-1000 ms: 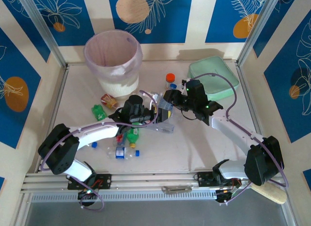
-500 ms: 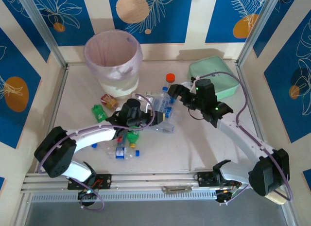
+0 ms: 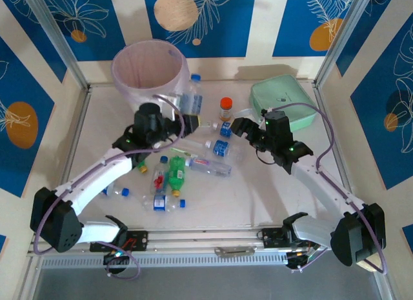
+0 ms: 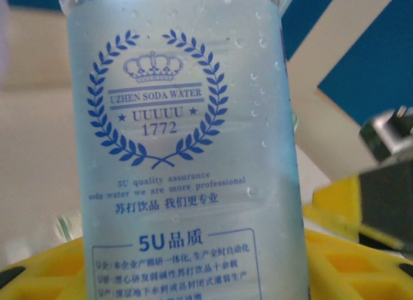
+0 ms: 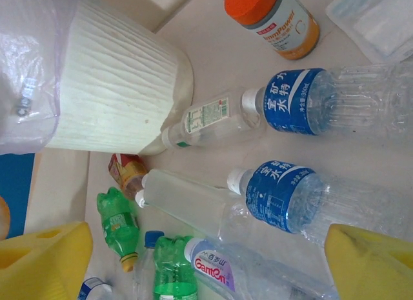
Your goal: Put the plastic bottles in the bin
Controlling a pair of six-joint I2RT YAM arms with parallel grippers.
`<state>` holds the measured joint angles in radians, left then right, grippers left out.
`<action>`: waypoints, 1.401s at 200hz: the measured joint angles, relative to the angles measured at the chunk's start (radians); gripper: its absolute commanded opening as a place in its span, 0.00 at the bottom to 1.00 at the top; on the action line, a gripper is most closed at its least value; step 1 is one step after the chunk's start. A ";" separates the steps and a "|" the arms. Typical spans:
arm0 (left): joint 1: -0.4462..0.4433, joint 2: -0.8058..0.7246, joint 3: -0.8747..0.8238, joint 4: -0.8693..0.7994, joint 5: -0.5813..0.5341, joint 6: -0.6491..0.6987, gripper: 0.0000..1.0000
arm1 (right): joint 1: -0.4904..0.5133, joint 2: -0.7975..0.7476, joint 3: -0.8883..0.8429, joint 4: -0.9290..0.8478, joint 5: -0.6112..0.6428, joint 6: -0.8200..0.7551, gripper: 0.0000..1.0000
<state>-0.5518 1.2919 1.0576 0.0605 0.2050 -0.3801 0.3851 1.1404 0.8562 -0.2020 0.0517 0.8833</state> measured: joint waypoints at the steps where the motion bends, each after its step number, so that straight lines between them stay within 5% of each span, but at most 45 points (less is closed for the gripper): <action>1: 0.005 0.000 0.008 -0.002 0.000 0.005 0.53 | 0.000 0.000 0.000 0.000 0.000 0.000 0.93; 104: 0.315 0.227 0.532 -0.286 0.028 0.197 0.53 | 0.017 0.010 -0.001 0.008 0.000 0.007 0.93; 208: 0.367 0.353 0.673 -0.551 -0.111 0.313 0.57 | 0.023 -0.005 -0.012 0.006 0.000 0.007 0.93; 226: 0.367 0.365 0.679 -0.565 -0.126 0.322 0.66 | 0.024 -0.010 -0.013 0.006 0.001 0.007 0.93; 250: 0.367 0.381 0.692 -0.578 -0.137 0.339 0.98 | 0.027 -0.023 -0.014 0.004 0.001 0.007 0.93; 280: 0.367 0.382 0.697 -0.581 -0.140 0.330 1.00 | 0.029 -0.026 -0.015 0.003 0.001 0.006 0.93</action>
<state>-0.1852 1.6737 1.7550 -0.5209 0.0654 -0.0505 0.4141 1.1145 0.8413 -0.1989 0.0525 0.8898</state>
